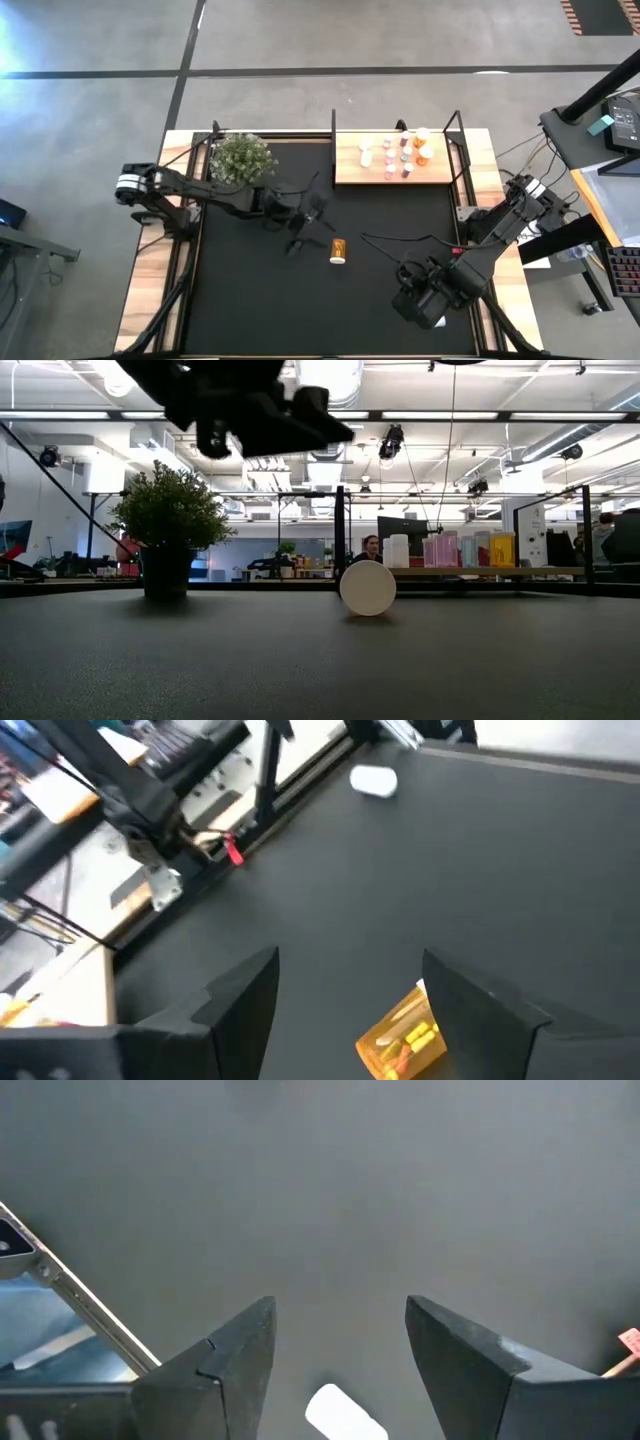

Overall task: Pick and place medicine bottles onto shelf by color
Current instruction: Put the orange pill bottle on the shelf aligned with the other orange pill bottles

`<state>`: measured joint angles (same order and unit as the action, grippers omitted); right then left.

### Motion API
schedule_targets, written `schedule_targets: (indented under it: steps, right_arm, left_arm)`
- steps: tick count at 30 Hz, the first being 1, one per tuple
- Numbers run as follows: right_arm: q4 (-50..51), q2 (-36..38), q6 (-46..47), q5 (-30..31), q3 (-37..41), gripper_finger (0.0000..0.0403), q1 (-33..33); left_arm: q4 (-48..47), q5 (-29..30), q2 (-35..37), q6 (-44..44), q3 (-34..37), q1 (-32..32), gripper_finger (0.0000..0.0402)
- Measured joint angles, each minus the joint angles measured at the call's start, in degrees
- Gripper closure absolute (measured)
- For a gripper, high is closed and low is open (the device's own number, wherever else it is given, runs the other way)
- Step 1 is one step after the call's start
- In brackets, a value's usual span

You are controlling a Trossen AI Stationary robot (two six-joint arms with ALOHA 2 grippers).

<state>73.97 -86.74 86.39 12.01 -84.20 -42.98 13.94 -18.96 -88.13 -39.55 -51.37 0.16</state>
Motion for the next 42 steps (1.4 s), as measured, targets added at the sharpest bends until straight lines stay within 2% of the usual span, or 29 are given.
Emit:
schedule_targets:
  steps: [9, 14, 15, 20, 24, 36, 42]
  right_arm:
    - [-2.85, 0.02, 0.03, 0.0, 0.0, 0.0188, 0.02]
    - [-5.1, 0.04, 0.04, 0.0, 0.0, 0.0188, 0.02]
    - [-5.46, 0.04, 0.02, 0.0, 0.0, 0.0188, 0.02]
    - [-8.39, 0.04, 0.04, 0.0, 0.0, 0.0188, 0.02]
    - [-10.72, 0.04, 0.04, 0.0, 0.0, 0.0188, 0.02]
    - [-16.2, 0.04, 0.02, 0.0, 0.0, 0.0188, 0.06]
    - [-16.95, 0.04, 0.02, 0.0, 0.0, 0.0188, 0.04]
  left_arm:
    - [-0.04, 1.06, -11.53, -0.48, -6.5, -0.42, 0.0171]
    - [-7.54, 2.7, -15.39, -1.68, -10.95, -1.33, 0.0171]
    - [-9.06, 4.42, -15.92, -2.33, -11.63, -1.41, 0.0171]
    - [-17.18, 5.55, -17.57, -10.83, -14.38, -1.29, 0.0171]
    - [-17.92, 5.5, -17.55, -14.48, -14.71, -1.36, 0.0171]
    - [-17.99, 5.35, -22.18, -14.88, -16.18, -1.42, 0.0169]
    - [-18.62, 6.09, -24.66, -14.85, -18.75, -1.4, 0.0141]
